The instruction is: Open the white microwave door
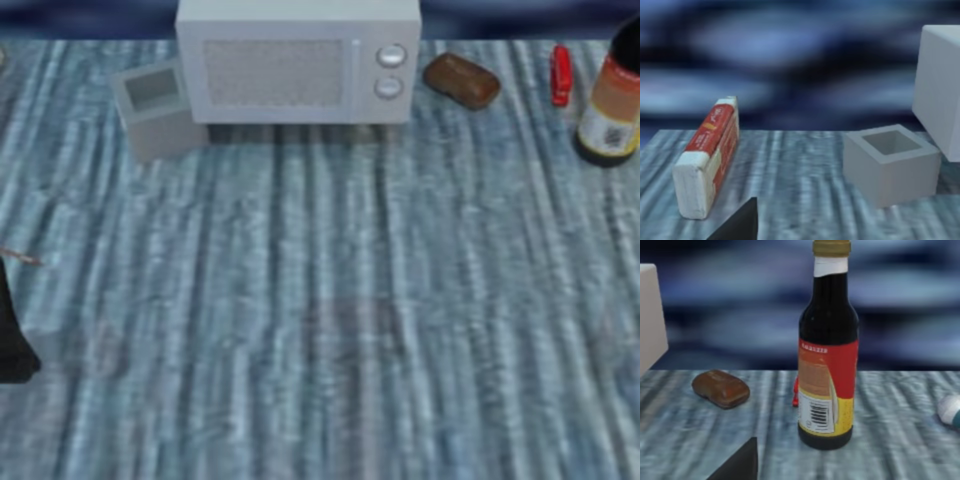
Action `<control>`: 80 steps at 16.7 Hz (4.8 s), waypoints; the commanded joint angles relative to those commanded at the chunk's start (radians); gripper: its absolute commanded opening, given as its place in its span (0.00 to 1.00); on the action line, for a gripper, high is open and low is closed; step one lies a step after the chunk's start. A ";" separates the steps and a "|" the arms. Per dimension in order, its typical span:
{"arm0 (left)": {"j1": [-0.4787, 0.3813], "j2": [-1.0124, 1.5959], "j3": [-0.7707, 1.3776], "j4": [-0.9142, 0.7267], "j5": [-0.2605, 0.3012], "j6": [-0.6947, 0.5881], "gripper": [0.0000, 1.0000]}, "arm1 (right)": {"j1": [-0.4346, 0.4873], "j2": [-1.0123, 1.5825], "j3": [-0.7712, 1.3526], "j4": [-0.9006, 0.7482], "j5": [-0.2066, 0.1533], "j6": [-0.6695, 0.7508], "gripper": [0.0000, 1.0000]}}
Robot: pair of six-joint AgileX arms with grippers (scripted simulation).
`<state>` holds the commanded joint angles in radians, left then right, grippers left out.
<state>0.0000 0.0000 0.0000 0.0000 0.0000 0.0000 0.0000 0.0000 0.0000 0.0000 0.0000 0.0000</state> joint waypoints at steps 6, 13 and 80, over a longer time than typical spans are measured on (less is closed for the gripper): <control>-0.053 0.104 0.092 -0.014 -0.047 -0.018 1.00 | 0.000 0.000 0.000 0.000 0.000 0.000 1.00; -0.281 0.670 0.531 -0.038 -0.254 -0.128 1.00 | 0.000 0.000 0.000 0.000 0.000 0.000 1.00; -0.707 2.373 2.038 -0.401 -0.521 -0.404 0.00 | 0.000 0.000 0.000 0.000 0.000 0.000 1.00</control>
<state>-0.7071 2.3731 2.0379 -0.4014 -0.5206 -0.4038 0.0000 0.0000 0.0000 0.0000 0.0000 0.0000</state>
